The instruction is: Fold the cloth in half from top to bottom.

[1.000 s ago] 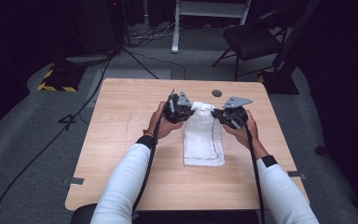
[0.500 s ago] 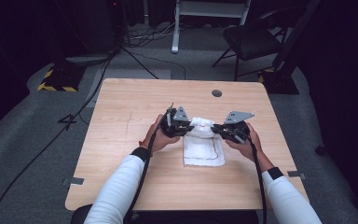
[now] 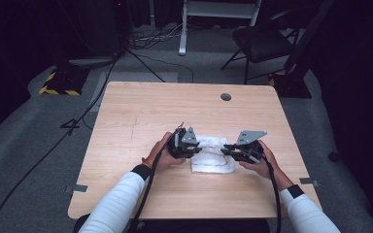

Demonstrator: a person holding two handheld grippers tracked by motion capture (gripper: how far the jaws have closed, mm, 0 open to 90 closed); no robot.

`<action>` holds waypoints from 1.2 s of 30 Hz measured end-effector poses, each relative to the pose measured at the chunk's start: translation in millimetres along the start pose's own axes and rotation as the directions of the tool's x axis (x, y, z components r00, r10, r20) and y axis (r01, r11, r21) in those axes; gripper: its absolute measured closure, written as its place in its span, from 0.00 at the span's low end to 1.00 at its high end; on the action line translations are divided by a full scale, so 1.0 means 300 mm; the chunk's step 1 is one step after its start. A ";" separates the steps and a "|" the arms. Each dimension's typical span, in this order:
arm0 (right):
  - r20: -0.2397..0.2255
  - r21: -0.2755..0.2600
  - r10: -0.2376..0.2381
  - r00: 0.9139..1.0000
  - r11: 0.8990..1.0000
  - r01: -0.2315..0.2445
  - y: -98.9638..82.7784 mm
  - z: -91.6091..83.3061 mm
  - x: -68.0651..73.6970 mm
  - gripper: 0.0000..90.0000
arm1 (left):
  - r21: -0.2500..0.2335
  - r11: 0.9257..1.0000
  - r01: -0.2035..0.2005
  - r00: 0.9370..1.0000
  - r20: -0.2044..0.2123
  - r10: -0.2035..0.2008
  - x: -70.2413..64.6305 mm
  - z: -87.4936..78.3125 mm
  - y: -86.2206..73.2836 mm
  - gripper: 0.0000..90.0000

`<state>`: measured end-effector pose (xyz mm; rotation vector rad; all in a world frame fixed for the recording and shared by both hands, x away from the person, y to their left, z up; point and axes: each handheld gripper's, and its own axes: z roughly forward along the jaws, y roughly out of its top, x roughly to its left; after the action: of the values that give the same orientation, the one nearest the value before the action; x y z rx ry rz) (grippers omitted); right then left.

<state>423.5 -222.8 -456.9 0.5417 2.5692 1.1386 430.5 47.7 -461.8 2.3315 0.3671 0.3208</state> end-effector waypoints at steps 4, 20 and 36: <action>-0.025 0.010 -0.006 1.000 1.000 0.007 -0.022 -0.012 0.030 0.83 | 0.011 1.000 -0.018 1.000 0.005 0.018 -0.028 -0.005 -0.009 0.79; -0.058 0.058 -0.029 0.998 0.998 0.032 -0.090 -0.031 0.105 0.86 | 0.091 0.994 -0.065 0.995 0.087 0.058 -0.130 -0.002 -0.077 0.86; 0.029 -0.020 0.023 0.999 1.000 -0.023 -0.087 -0.114 0.086 0.72 | 0.011 1.000 0.015 1.000 0.010 -0.015 -0.086 -0.089 -0.097 0.67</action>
<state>381.2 -249.7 -457.0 0.5802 2.5307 1.1543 392.8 75.6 -467.2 2.3393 0.3821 0.3008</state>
